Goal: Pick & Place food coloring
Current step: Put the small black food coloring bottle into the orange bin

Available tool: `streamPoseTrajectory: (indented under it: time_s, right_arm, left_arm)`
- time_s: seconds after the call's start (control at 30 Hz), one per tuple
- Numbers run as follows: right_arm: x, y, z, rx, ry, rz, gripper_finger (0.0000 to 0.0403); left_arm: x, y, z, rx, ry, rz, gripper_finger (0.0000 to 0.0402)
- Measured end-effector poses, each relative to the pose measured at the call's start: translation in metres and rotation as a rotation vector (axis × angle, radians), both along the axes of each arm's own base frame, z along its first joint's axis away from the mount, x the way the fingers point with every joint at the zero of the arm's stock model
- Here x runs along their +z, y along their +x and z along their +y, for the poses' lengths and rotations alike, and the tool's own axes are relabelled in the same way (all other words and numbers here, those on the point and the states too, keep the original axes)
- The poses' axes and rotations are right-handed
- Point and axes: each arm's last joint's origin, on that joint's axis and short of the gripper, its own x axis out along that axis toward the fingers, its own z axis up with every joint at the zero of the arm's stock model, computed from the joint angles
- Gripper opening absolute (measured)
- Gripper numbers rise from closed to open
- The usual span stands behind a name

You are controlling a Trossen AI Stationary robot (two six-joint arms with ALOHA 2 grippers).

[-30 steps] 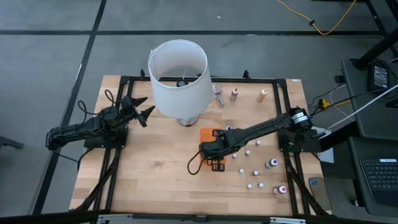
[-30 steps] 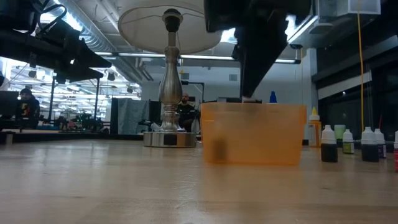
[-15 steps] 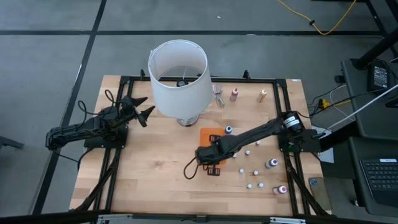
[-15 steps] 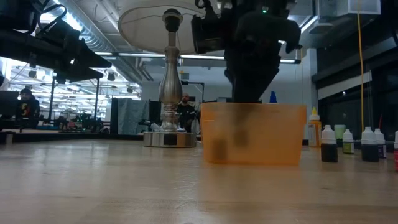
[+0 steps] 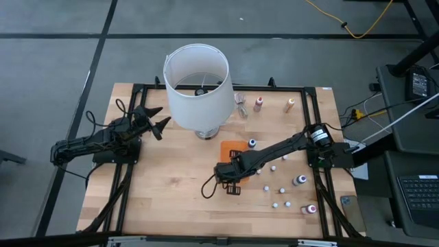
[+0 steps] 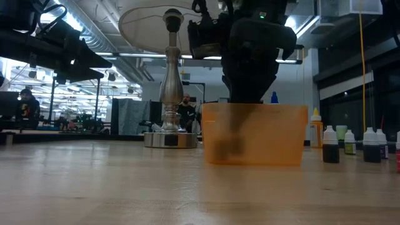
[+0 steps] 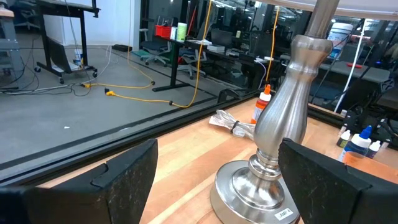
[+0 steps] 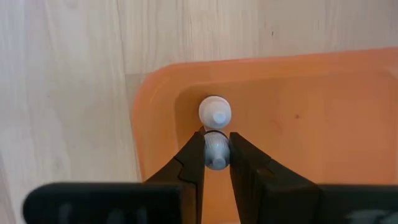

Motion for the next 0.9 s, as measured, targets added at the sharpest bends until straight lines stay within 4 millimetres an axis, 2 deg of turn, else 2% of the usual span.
streamPoseTrajectory:
  time_s: [0.33,0.73,0.9]
  right_arm:
    - [-0.0056,0.0021,0.0006,0.000,-0.001,0.003,0.0096]
    - [-0.0072,0.0020,0.0002,-0.003,-0.001,0.010,0.0093]
    - [-0.0073,0.0018,0.0001,-0.003,-0.002,0.012,0.0111]
  left_arm:
    - [0.0000,0.0000,0.0000,0.000,0.000,0.000,0.0322]
    - [0.0000,0.0000,0.0000,0.000,0.000,0.000,0.0322]
    - [0.0001,0.0000,0.0000,0.000,0.000,0.000,0.0322]
